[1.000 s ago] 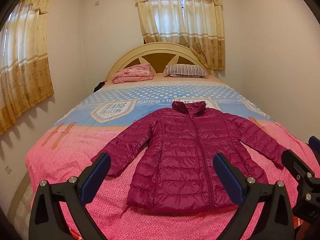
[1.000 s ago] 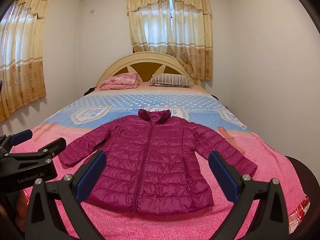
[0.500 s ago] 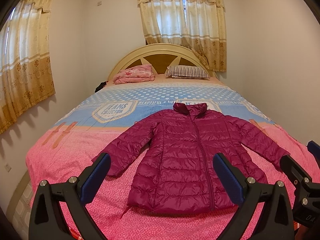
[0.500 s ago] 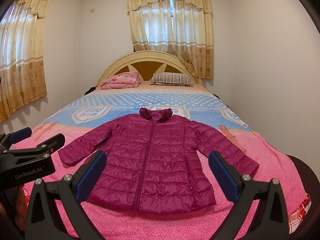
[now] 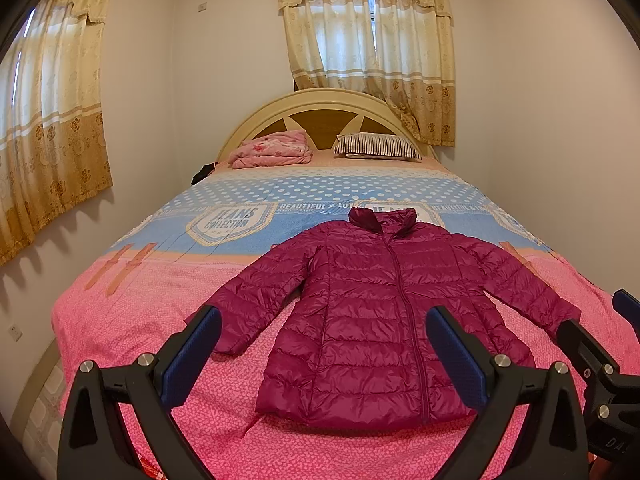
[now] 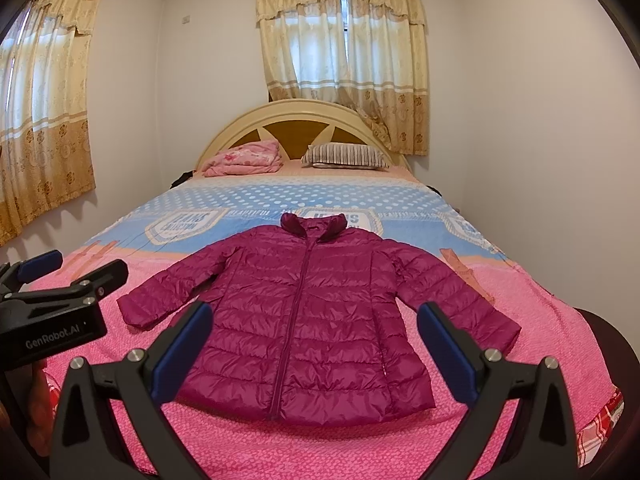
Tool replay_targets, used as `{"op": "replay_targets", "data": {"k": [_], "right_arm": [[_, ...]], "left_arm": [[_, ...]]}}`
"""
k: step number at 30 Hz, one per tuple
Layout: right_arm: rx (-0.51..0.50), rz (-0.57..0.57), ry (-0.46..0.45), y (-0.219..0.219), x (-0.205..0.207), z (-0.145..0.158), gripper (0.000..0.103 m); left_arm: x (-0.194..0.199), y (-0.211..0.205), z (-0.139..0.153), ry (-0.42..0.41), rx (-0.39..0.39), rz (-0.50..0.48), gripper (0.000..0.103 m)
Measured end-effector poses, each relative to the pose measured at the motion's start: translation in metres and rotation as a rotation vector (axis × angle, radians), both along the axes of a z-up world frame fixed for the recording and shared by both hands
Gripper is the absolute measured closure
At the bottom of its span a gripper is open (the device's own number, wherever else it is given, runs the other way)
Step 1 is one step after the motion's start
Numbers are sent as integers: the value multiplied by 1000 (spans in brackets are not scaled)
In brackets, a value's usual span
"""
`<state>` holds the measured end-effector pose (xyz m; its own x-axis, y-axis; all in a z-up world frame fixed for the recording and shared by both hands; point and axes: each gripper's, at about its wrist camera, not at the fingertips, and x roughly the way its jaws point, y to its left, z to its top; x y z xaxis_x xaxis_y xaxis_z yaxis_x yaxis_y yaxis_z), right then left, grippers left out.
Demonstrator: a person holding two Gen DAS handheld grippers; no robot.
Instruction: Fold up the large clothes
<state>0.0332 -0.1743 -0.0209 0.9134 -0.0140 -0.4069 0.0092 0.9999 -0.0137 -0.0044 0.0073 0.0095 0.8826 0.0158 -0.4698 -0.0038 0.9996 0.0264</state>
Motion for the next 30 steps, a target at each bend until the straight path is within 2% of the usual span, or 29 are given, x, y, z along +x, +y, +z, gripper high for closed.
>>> {"op": "replay_targets", "data": {"k": [30], "right_arm": [[11, 3, 1, -1, 2, 0, 0]], "left_arm": [[1, 3, 0, -3, -7, 4, 1]]}}
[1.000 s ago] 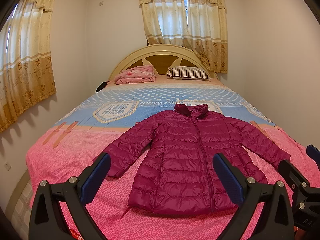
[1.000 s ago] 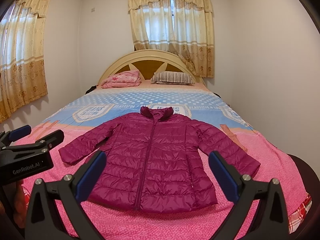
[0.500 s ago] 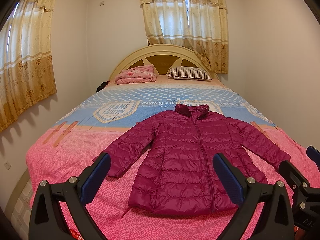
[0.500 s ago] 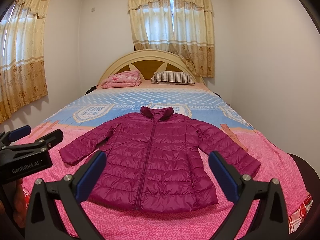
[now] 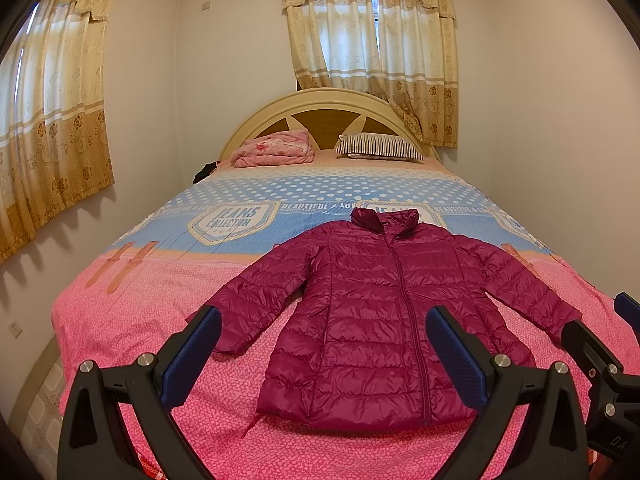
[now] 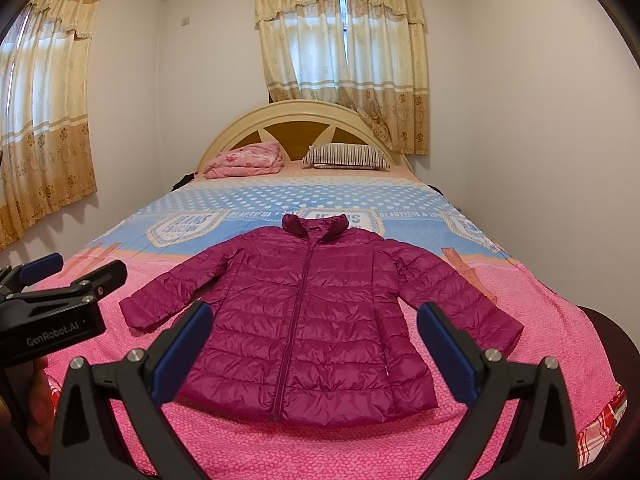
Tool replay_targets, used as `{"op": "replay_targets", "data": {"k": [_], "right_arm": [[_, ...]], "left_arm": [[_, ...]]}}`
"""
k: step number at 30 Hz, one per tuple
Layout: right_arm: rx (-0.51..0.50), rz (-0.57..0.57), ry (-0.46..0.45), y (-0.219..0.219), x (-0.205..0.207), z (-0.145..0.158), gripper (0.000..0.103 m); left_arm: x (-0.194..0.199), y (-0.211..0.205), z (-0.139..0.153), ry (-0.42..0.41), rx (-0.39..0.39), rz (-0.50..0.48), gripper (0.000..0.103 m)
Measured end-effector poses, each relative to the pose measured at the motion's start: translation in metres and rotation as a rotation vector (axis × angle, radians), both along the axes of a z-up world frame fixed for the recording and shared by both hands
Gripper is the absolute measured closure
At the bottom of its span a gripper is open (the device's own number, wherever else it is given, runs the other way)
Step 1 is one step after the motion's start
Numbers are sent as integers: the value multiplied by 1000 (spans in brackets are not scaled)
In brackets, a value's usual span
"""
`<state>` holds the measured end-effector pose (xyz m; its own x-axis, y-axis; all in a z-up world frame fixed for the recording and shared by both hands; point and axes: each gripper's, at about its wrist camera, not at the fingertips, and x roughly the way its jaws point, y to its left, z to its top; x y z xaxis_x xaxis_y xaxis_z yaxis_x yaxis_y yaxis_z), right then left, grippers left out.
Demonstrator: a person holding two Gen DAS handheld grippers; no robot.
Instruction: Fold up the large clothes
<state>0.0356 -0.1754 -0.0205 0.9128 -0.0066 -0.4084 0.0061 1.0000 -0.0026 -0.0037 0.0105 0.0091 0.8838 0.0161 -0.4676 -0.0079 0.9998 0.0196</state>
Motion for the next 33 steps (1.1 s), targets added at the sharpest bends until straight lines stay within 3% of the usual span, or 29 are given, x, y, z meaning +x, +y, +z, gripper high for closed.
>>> {"op": "replay_targets", "data": {"k": [14, 25, 29, 33], "right_arm": [[44, 15, 30, -7, 9, -9, 0], [143, -199, 184, -106, 65, -77, 0], [223, -260, 270, -152, 82, -106, 12], [269, -374, 315, -201, 92, -126, 15]], "left_arm": [[10, -2, -15, 29, 4, -7, 1], [84, -11, -87, 166, 35, -3, 1], [111, -23, -103, 181, 78, -18, 1], [143, -36, -114, 194, 109, -35, 1]]}}
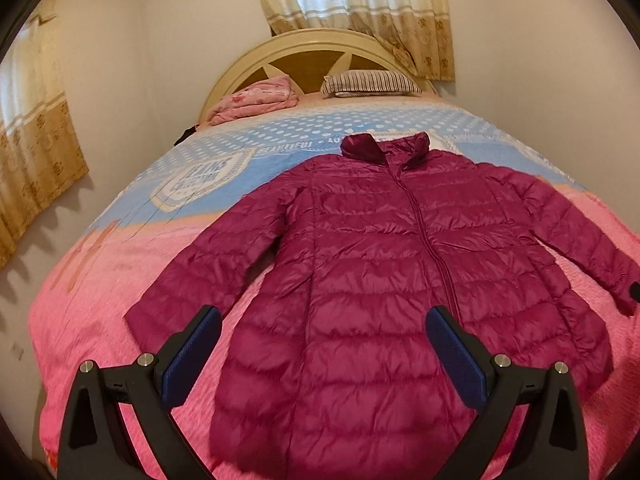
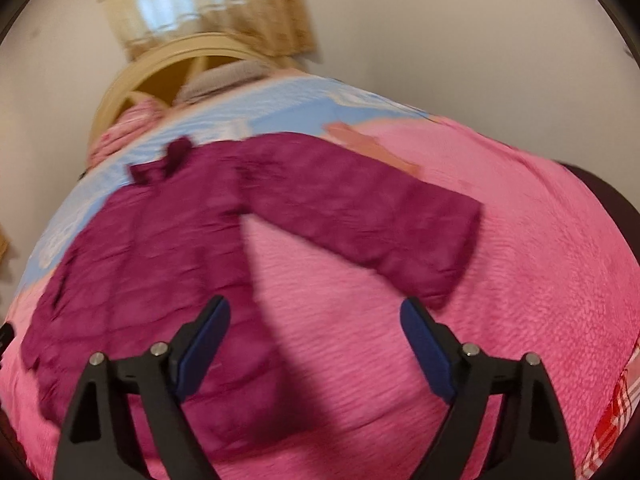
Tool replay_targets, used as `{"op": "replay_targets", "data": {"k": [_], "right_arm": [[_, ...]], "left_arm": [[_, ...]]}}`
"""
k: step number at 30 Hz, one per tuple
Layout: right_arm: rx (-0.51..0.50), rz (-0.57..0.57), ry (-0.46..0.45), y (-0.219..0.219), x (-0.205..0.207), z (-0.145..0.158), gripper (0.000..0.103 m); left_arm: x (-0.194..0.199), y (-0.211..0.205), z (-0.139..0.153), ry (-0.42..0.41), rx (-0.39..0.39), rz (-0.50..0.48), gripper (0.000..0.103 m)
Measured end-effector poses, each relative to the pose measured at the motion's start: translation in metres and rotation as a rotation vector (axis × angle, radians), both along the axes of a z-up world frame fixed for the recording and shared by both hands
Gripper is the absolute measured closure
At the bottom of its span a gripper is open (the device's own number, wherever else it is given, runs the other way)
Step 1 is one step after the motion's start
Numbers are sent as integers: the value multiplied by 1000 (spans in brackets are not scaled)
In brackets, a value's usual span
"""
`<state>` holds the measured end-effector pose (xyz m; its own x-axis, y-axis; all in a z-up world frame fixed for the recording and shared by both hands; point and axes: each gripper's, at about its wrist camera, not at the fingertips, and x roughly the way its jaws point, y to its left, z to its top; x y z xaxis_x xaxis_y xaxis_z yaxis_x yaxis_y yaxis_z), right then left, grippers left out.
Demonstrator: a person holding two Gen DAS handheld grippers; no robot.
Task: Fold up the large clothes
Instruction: 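Grasp the jacket sleeve cuff with the right gripper and lift it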
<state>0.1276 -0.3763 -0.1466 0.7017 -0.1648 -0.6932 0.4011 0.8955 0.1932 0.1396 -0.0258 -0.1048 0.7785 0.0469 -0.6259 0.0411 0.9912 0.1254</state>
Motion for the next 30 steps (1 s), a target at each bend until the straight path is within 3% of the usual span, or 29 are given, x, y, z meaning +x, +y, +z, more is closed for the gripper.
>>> {"op": "replay_targets", "data": {"k": [8, 11, 15, 16, 18, 21, 25, 30], "right_arm": [[65, -131, 57, -81, 18, -21, 22], [89, -177, 86, -104, 24, -29, 37], [135, -180, 123, -124, 33, -43, 47], [138, -175, 129, -126, 35, -45, 50], [130, -141, 131, -126, 38, -46, 68], [110, -100, 132, -124, 43, -44, 82], [55, -63, 107, -115, 55, -32, 87], [-47, 1, 36, -91, 69, 5, 87]], "left_arm": [[67, -20, -24, 46, 66, -11, 1], [88, -20, -29, 65, 81, 2, 1], [115, -13, -34, 86, 83, 31, 1], [122, -11, -36, 94, 89, 42, 1], [131, -8, -40, 105, 92, 55, 1], [146, -2, -47, 129, 95, 72, 1], [155, 6, -49, 136, 99, 85, 1], [167, 28, -38, 120, 89, 125, 1]]}}
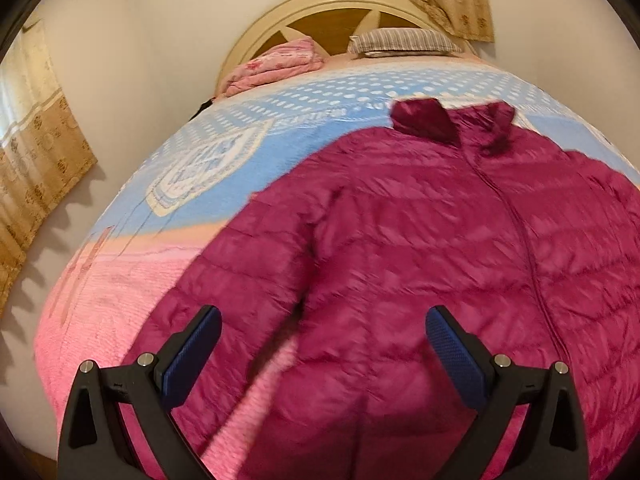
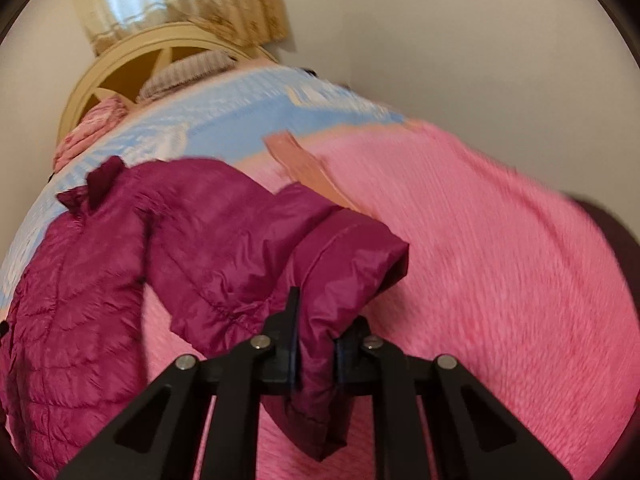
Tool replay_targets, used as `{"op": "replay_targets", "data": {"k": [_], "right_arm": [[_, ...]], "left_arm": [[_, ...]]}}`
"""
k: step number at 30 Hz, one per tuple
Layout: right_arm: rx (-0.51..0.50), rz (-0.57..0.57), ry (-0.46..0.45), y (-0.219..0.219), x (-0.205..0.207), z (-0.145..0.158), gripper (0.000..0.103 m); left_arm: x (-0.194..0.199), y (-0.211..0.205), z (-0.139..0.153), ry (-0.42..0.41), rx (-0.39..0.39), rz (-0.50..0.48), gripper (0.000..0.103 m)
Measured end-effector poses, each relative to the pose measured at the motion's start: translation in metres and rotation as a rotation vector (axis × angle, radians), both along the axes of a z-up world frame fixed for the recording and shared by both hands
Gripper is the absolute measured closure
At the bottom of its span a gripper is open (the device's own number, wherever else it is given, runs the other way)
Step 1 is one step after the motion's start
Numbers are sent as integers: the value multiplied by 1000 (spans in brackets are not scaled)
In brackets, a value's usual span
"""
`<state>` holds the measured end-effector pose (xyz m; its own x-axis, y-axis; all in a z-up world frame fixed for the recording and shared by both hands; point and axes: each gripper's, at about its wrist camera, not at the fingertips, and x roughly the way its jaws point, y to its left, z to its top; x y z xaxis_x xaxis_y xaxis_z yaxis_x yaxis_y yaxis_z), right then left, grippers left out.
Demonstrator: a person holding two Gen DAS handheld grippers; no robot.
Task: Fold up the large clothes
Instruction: 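Grasp the jacket sleeve cuff with the right gripper and lift it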
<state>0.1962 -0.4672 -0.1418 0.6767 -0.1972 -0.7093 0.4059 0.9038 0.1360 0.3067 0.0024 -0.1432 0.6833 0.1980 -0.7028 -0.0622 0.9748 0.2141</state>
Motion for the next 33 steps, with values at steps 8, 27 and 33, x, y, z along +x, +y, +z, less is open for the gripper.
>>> {"op": "replay_targets", "data": {"k": [8, 27, 33], "right_arm": [[-142, 166, -79, 71, 46, 55, 88], [-303, 465, -75, 238, 147, 51, 88], [-324, 523, -54, 276, 168, 25, 88]], "left_arm": [[17, 46, 11, -29, -6, 79, 1], [49, 107, -21, 9, -31, 178, 1], [65, 112, -23, 2, -45, 199, 1]]}}
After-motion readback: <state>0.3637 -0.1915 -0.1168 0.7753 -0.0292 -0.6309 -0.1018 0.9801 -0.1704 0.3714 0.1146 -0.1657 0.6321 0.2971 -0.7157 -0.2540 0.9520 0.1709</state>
